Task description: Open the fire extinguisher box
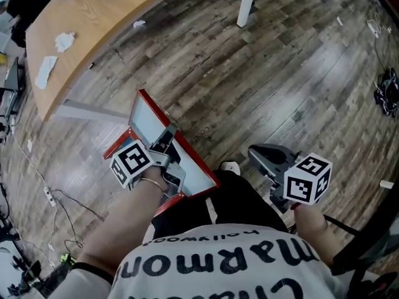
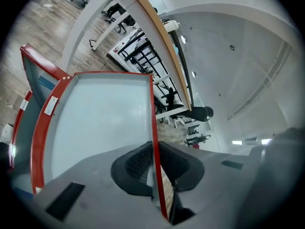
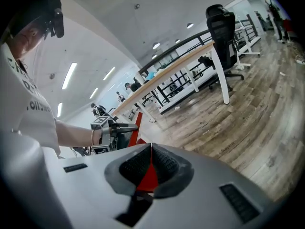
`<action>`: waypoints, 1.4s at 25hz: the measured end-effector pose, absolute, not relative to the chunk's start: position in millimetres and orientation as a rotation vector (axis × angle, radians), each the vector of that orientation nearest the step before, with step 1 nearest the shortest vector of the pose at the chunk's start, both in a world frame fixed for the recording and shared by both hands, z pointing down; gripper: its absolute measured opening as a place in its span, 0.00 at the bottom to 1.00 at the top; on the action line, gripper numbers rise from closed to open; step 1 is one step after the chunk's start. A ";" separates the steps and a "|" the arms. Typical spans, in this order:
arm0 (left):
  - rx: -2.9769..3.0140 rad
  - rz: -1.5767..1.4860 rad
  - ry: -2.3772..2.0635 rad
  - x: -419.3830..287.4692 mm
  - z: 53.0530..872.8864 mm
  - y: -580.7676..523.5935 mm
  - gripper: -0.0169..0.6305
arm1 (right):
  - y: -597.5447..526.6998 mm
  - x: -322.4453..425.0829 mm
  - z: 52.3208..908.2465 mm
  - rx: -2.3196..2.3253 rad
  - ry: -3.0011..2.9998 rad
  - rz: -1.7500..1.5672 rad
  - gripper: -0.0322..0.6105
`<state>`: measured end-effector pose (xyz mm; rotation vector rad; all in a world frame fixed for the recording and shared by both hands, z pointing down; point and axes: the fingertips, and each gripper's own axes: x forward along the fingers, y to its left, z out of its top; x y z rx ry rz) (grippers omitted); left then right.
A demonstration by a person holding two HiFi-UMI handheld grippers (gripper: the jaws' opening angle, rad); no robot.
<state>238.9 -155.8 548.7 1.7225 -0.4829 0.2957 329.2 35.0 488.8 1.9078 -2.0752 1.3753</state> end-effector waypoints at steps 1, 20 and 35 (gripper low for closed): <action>1.718 0.297 -0.498 240.4 552.0 -155.8 0.09 | 36.1 330.5 491.1 1.889 -2.083 1.378 0.07; 1.751 0.471 -0.660 266.8 584.6 -158.0 0.08 | 95.7 399.9 500.0 1.941 -1.951 1.534 0.07; 1.825 0.491 -0.693 278.6 590.7 -153.8 0.08 | 85.8 415.5 500.7 1.935 -1.945 1.518 0.07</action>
